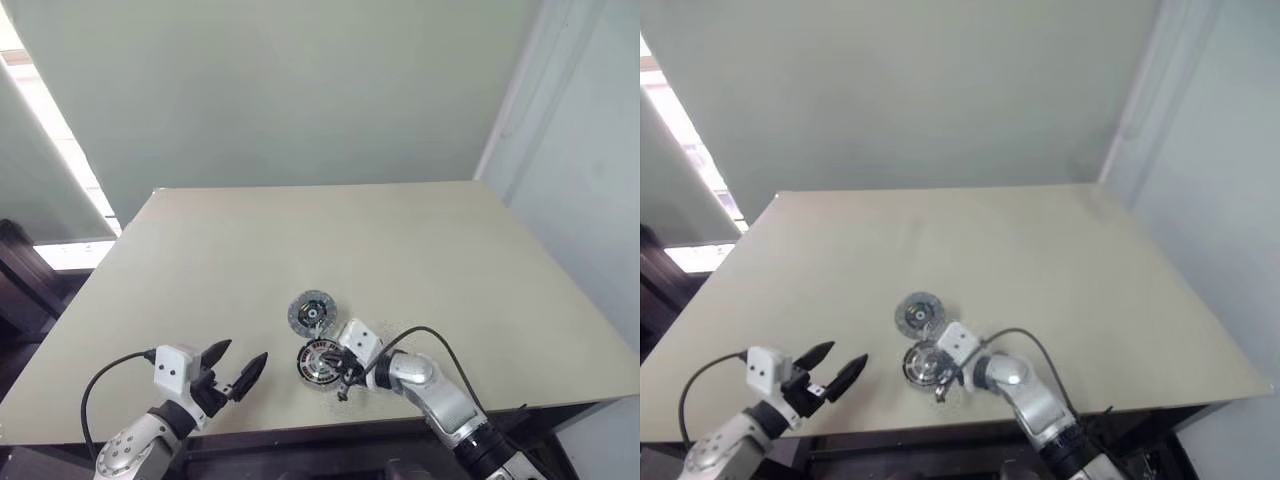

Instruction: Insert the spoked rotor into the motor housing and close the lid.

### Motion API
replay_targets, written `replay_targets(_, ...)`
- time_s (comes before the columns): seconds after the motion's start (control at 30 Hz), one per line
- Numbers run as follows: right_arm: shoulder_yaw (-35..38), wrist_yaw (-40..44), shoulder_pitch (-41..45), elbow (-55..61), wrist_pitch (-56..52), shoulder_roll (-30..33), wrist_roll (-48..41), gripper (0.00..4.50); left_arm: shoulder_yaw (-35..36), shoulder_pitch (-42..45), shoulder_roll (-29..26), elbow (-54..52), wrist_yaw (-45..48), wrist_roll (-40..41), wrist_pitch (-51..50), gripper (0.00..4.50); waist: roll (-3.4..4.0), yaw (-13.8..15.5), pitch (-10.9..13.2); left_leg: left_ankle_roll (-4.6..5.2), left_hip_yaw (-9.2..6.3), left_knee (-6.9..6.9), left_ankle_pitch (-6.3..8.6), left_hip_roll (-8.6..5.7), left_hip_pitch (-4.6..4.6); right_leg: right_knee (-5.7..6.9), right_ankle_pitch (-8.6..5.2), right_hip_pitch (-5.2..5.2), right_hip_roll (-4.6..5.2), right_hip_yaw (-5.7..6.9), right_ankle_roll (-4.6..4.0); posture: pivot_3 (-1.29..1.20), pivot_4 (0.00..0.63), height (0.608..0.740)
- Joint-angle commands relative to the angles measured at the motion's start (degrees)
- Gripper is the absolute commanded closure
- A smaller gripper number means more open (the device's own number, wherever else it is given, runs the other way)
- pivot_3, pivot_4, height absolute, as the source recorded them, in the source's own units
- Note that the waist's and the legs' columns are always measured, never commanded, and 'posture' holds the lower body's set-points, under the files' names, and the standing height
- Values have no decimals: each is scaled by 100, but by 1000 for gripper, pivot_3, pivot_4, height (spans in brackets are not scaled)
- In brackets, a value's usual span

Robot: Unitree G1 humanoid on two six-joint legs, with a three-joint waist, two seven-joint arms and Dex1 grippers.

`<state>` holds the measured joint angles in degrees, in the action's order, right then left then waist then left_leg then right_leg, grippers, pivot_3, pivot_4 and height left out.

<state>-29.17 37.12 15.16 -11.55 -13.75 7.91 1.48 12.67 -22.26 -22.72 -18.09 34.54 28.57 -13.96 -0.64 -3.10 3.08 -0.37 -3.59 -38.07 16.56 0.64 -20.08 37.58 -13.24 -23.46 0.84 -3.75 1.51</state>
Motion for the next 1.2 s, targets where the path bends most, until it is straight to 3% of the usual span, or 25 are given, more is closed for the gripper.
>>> replay_targets(0.03, 77, -2, 75, -87, 51, -54, 30, 4500, -13, 57, -79, -266, -7, -18, -47, 33, 1, 0, 0, 0, 0, 0, 0, 1, 7, 2, 0, 4, -1, 0, 0, 0, 0, 740)
replay_targets(0.27, 517, 135, 123, 598, -331, -165, -451, 4500, -62, 79, -81, -300, 1, 0, -194, 33, 1, 4, 1, 0, 0, -1, 0, 1, 11, 6, 0, 7, -1, 0, 0, 0, 0, 740)
replay_targets(0.33, 540, 296, 197, 965, -775, -11, -524, 4136, -83, 87, -80, -294, 20, 13, -236, 0, 1, 4, 1, 0, 2, -1, 0, 1, 7, 5, 0, 4, 0, -1, 0, 0, 0, 740)
replay_targets(0.5, 734, 471, 312, 1555, -1494, 166, -855, 2562, -123, 70, -87, -312, 117, 121, -403, 0, 1, 4, 0, 0, 1, 0, 0, 1, 4, 4, 0, 2, 0, 0, 0, 0, 0, 740)
replay_targets(0.73, 510, 540, 557, 1635, -1206, 694, -410, 92, -137, 24, -133, -295, 235, 100, -528, 0, 1, 4, 1, 0, 3, -1, 0, 0, 5, 4, 0, 2, 0, 0, 0, 0, 0, 740)
replay_targets(1.03, -477, 1552, 751, 2012, 443, 1957, 581, 38, -417, -116, -593, -198, 594, -262, -453, 0, 1, 1, 1, 0, 5, 1, 0, 0, 5, 1, 0, 1, 1, 1, 0, 0, 0, 740)
replay_targets(1.2, -810, 1890, 901, 2088, 806, 2116, 988, 38, -551, -130, -719, -48, 795, -466, -261, 0, 0, 4, 1, 0, 5, -1, 0, 2, 11, 2, 0, 4, 0, 3, 0, 0, 0, 740)
